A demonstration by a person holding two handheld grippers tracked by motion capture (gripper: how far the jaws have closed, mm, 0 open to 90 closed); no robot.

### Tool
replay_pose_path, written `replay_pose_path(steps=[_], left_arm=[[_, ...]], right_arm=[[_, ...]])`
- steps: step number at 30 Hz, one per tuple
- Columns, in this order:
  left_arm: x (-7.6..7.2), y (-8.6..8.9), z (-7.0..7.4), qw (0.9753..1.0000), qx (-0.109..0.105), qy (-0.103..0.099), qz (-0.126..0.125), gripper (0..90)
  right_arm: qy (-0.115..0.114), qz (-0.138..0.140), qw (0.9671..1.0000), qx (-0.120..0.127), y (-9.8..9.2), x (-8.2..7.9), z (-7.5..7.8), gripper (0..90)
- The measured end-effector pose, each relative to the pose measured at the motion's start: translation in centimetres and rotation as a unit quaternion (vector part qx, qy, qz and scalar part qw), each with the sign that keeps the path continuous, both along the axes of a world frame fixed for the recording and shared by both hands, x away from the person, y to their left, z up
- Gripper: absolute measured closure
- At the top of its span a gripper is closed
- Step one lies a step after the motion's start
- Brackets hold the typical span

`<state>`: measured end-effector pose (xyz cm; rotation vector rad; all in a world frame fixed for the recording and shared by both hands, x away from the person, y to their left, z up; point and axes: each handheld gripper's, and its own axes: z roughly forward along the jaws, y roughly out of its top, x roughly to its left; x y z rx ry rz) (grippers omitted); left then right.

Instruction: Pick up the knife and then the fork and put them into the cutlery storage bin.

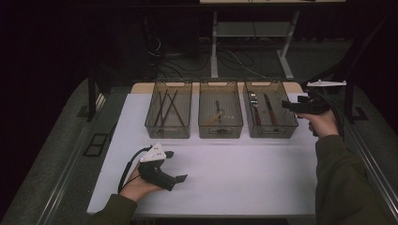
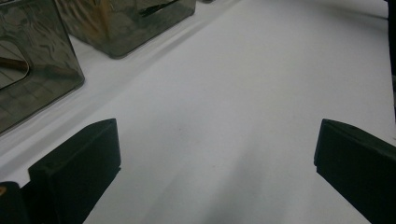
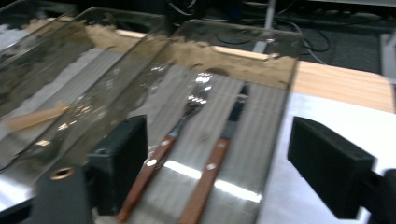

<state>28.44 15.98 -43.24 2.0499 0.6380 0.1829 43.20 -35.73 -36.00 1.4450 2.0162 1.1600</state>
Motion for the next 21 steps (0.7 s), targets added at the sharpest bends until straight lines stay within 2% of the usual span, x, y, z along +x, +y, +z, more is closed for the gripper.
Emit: replay_pose_path(steps=[5, 10, 15, 21], left_arm=[[0.1, 0.0, -0.1, 1.0000, 0.002, 0.000, 0.001, 0.0], [0.1, 0.1, -0.1, 1.0000, 0.003, -0.002, 0.002, 0.0], [0.1, 0.1, -0.2, 0.9999, 0.010, -0.002, 0.004, 0.0], [0.0, 0.2, -0.2, 1.0000, 0.007, -0.006, 0.004, 0.0]], right_arm=[[-0.018, 0.020, 0.9995, -0.014, 1.7, -1.9, 0.0, 13.8], [-0.037, 0.039, 0.9984, -0.019, 3.0, -4.0, -0.2, 13.6], [-0.045, 0.055, 0.9974, -0.015, 4.1, -6.0, -0.9, 13.6], [-0.050, 0.083, 0.9952, -0.012, 5.6, -8.4, -2.0, 11.8]])
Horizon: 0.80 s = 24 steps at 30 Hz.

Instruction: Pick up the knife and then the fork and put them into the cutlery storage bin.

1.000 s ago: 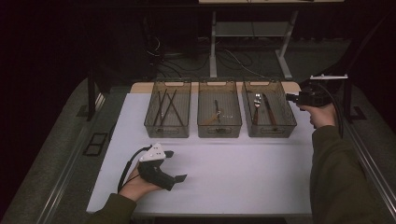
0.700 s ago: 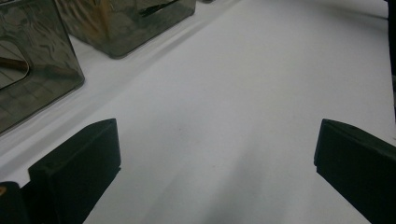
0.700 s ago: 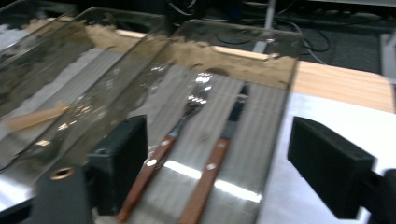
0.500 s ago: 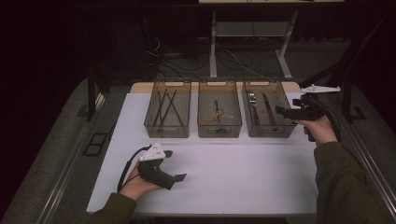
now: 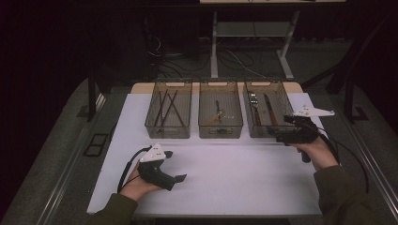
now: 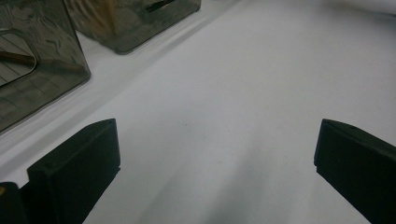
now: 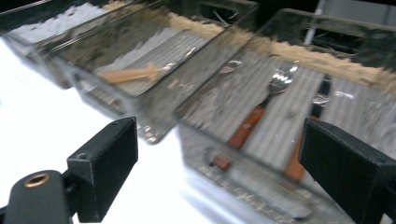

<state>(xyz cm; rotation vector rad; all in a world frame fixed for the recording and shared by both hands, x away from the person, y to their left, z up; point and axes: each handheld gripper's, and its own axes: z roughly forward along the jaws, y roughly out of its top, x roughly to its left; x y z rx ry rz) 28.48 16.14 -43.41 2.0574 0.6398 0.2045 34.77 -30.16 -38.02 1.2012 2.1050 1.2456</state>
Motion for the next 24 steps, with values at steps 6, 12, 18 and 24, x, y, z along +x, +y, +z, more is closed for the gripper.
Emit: replay_pose_path(steps=[6, 12, 18, 24], left_arm=[[-0.1, -0.1, 0.0, 1.0000, 0.002, 0.002, 0.003, 0.1], [0.0, 0.0, 0.0, 1.0000, 0.002, 0.001, 0.003, 0.5], [0.0, -0.1, 0.0, 1.0000, 0.002, 0.002, 0.003, 0.6], [0.0, -0.1, 0.0, 1.0000, 0.003, 0.001, 0.004, 0.6]], right_arm=[[-0.001, 0.016, 0.9998, 0.013, 0.9, -1.9, -0.9, 11.8], [-0.002, 0.025, 0.9996, 0.014, 1.3, -3.7, -2.3, 11.8], [0.000, 0.019, 0.9995, 0.024, 0.8, -5.4, -3.9, 11.8], [0.008, 0.019, 0.9994, 0.029, 0.7, -6.9, -5.0, 11.8]])
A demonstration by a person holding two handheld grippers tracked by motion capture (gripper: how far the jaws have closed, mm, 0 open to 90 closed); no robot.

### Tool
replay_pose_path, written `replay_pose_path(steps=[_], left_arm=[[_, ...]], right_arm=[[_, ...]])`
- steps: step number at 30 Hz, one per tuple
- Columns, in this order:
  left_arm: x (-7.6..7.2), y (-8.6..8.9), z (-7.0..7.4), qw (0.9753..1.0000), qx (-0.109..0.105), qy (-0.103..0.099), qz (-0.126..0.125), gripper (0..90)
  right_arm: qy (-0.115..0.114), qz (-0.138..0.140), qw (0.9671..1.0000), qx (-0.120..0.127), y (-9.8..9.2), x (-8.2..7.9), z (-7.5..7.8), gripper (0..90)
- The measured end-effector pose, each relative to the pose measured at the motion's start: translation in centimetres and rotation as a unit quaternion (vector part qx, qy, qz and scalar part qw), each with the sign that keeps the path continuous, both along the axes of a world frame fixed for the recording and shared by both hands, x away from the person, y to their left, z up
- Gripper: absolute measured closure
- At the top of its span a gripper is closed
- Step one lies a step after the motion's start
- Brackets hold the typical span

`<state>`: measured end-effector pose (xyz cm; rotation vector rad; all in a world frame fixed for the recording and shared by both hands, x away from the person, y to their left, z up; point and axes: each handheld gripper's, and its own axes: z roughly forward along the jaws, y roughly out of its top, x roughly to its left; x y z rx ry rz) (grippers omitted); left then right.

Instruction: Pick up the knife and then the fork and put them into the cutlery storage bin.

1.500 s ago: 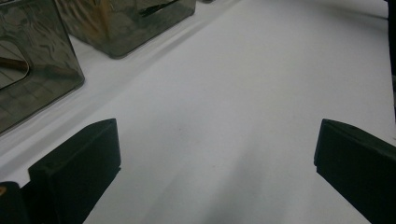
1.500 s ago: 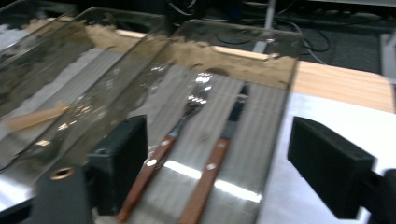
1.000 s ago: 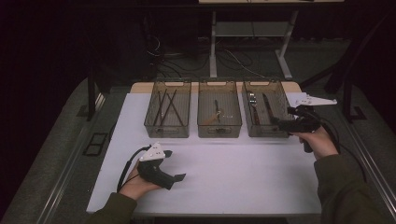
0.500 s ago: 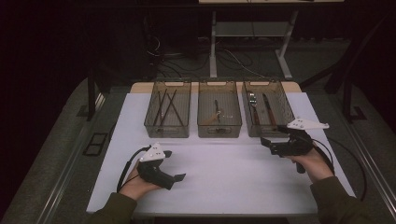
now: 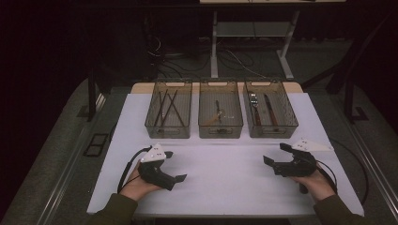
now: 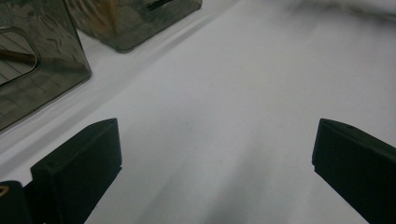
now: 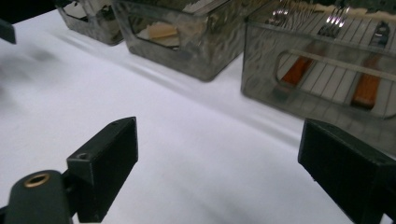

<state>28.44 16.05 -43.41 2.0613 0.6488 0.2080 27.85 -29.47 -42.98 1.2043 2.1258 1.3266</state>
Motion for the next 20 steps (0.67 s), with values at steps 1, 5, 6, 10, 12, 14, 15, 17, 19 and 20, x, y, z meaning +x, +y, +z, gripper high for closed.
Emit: replay_pose_path(steps=[1, 5, 6, 10, 12, 14, 15, 17, 19, 20], left_arm=[[0.0, 0.0, 0.0, 1.0000, 0.000, 0.000, 0.001, 0.6], [0.0, 0.1, 0.0, 1.0000, 0.001, -0.001, 0.001, 0.6], [0.0, 0.1, 0.0, 1.0000, 0.001, 0.000, 0.001, 0.6], [0.0, 0.0, 0.0, 1.0000, 0.002, -0.001, 0.002, 0.6], [0.0, 0.0, 0.0, 1.0000, 0.003, -0.001, 0.003, 0.6], [-0.1, 0.0, 0.0, 1.0000, 0.003, -0.001, 0.004, 0.6], [-0.1, 0.0, 0.1, 1.0000, 0.004, -0.002, 0.004, 0.7], [-0.1, 0.0, 0.1, 1.0000, 0.004, -0.003, 0.005, 0.7], [-0.1, 0.0, 0.1, 1.0000, 0.005, -0.003, 0.005, 0.7], [-0.1, 0.0, 0.1, 1.0000, 0.005, -0.003, 0.005, 0.7]], right_arm=[[0.002, 0.001, 1.0000, 0.000, 0.0, -0.3, -0.1, 11.8], [0.008, 0.007, 0.9999, -0.003, 0.2, -1.5, -0.8, 11.8], [0.007, 0.010, 0.9999, -0.006, 0.2, -1.7, -0.9, 11.8], [0.017, 0.022, 0.9994, -0.022, 0.4, -2.5, -1.7, 11.8], [0.019, 0.024, 0.9991, -0.028, 0.4, -2.6, -1.9, 11.8], [0.019, 0.024, 0.9992, -0.026, 0.4, -2.6, -1.9, 11.8], [0.018, 0.024, 0.9992, -0.028, 0.4, -2.6, -1.9, 11.8], [0.021, 0.026, 0.9991, -0.028, 0.4, -2.6, -1.9, 11.8], [0.020, 0.026, 0.9990, -0.030, 0.4, -2.6, -1.9, 11.8], [0.019, 0.026, 0.9990, -0.032, 0.4, -2.6, -1.9, 11.8]])
